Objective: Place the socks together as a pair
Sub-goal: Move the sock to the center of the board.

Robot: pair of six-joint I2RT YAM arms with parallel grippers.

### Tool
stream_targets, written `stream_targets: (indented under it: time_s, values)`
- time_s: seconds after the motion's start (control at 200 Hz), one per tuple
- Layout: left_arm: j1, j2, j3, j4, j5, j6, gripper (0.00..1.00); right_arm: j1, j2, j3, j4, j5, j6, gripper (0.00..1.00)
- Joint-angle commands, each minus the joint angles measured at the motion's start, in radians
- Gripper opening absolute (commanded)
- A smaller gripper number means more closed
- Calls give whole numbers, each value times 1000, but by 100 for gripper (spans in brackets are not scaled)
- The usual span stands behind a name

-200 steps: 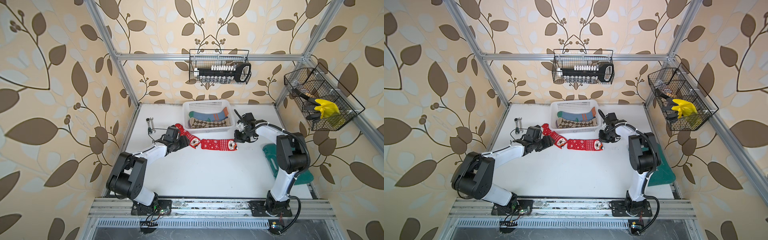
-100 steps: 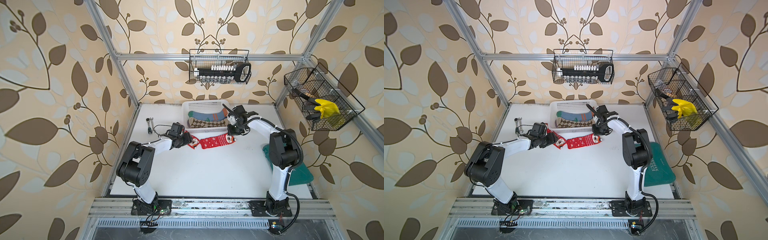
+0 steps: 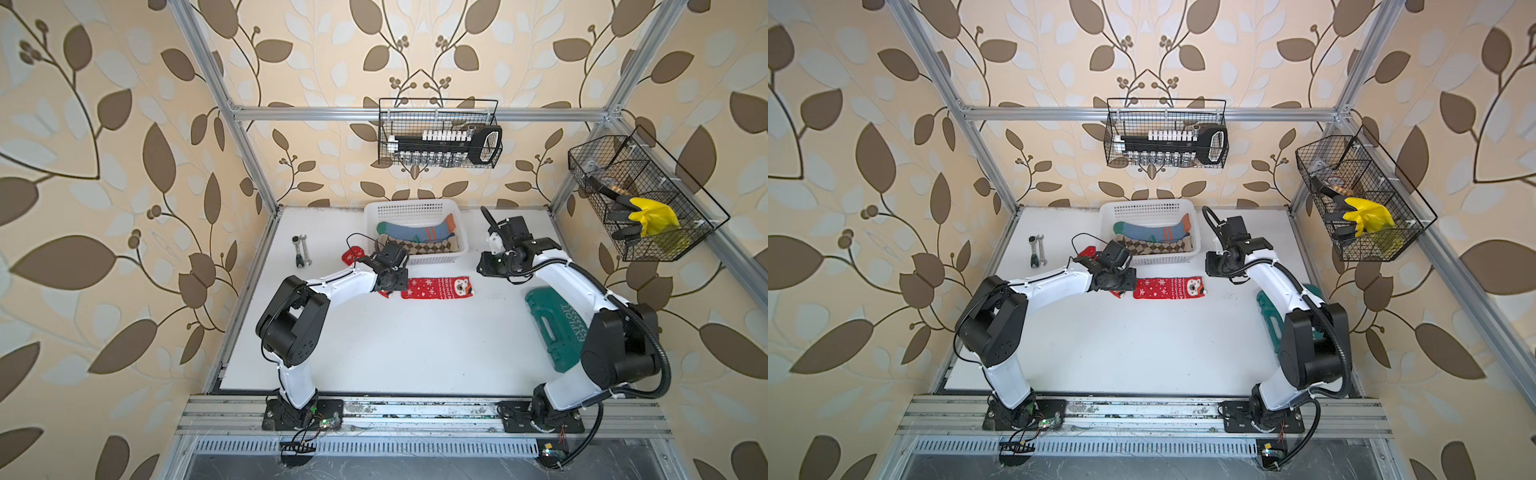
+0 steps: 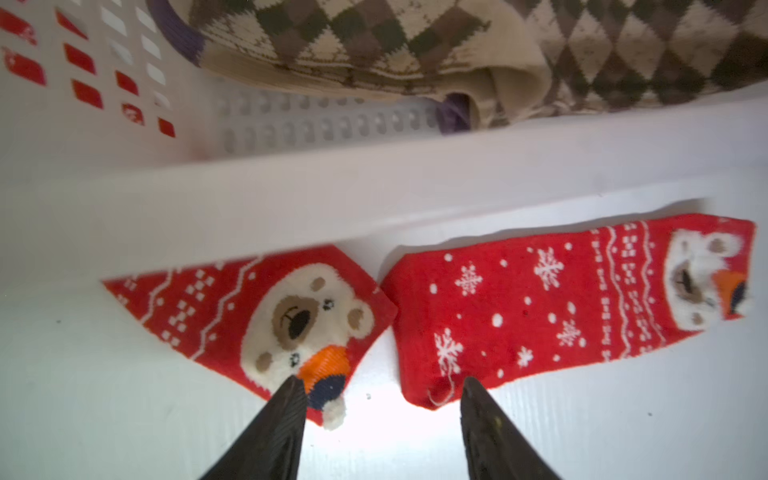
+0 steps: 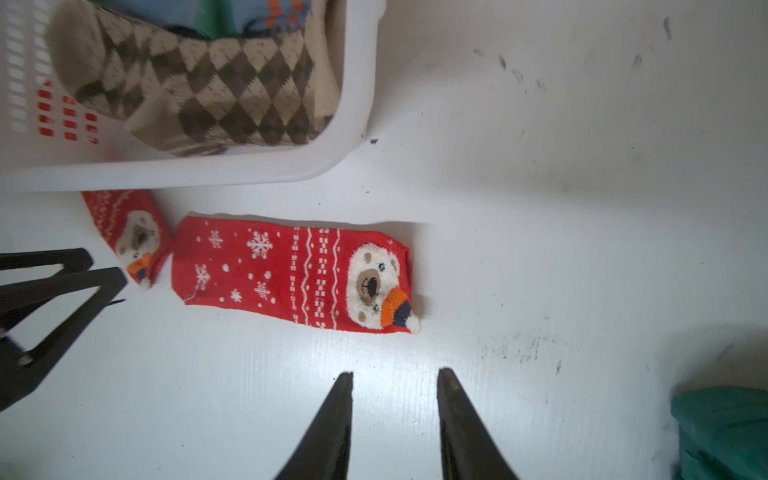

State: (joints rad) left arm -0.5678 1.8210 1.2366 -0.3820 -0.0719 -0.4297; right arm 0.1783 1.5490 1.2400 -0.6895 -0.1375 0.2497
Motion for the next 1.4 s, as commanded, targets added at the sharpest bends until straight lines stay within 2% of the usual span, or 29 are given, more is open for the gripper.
stream_targets:
  time_s: [0.0, 0.09, 0.33, 0.42, 0.555, 0.595, 0.695, 0.795, 0.915, 1.005, 1.4]
  values:
    - [10, 59, 66, -153, -63, 74, 57, 1, -50, -34, 21, -60, 30, 36]
    - [9, 75, 76, -185, -77, 72, 54, 0, -76, -40, 19, -70, 28, 36]
    - [8, 117, 100, -217, -44, 88, 53, 8, -116, -57, 1, -112, 33, 37]
    - [8, 137, 113, -232, -31, 97, 44, 13, -155, -67, -7, -113, 30, 36]
    - [6, 148, 110, -250, -40, 100, 38, 18, -211, -86, -7, -127, 36, 34]
    - [5, 149, 109, -255, -42, 101, 40, 18, -225, -91, -7, -131, 37, 34]
    - [-12, 119, 91, -254, -86, 91, 52, 20, -252, -104, 4, -141, 43, 33]
    - [-35, 39, 31, -205, -142, 72, 57, 21, -261, -116, 12, -161, 46, 33]
    - [-52, -87, -105, -60, -191, 64, 58, 23, -273, -129, 20, -185, 49, 32]
    - [-53, -130, -184, 27, -210, 85, 59, 23, -290, -145, 37, -207, 58, 32]
    - [-71, -102, -336, 340, -275, 159, 59, 44, -324, -187, 91, -283, 72, 31]
